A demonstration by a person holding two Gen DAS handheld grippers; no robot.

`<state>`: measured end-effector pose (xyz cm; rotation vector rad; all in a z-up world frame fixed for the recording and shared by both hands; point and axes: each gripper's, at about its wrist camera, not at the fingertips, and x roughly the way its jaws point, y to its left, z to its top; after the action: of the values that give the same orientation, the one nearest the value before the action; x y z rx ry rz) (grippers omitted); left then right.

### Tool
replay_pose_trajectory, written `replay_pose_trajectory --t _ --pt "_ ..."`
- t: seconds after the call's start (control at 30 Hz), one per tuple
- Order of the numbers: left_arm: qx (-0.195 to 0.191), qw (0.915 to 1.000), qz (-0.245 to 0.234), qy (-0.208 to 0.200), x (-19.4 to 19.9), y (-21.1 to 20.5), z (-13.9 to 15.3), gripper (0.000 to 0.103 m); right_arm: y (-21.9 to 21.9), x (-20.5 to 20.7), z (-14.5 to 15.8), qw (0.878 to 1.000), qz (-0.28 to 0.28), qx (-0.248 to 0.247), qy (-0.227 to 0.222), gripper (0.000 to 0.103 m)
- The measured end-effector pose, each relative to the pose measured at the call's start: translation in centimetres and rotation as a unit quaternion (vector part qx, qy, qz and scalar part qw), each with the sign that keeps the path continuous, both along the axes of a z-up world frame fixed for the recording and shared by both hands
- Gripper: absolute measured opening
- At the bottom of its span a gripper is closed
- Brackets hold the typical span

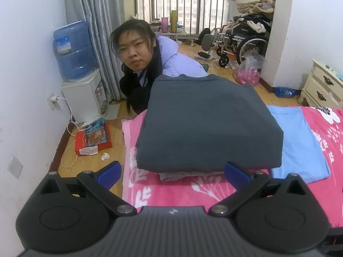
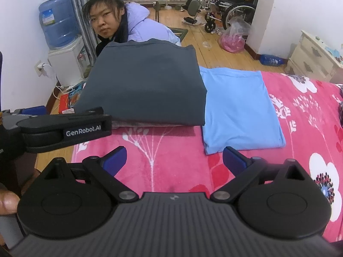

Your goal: Fold clothes

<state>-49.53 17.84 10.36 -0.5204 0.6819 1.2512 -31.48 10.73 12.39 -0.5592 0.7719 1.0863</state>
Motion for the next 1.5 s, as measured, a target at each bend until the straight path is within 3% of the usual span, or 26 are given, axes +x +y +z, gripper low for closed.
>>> replay_pose_trajectory --t 0.53,1.5 --pt "-0.004 0.9999 0.009 0.002 -0.5 0.3 -0.4 0.103 -0.3 0.5 -0.3 1.0 -0.014 -0.005 0.002 0.096" --pt "0.003 0.9997 -0.018 0.015 1.6 -0.8 0.2 0.103 -0.5 1.2 -0.5 1.0 -0.022 -0.01 0.009 0.096"
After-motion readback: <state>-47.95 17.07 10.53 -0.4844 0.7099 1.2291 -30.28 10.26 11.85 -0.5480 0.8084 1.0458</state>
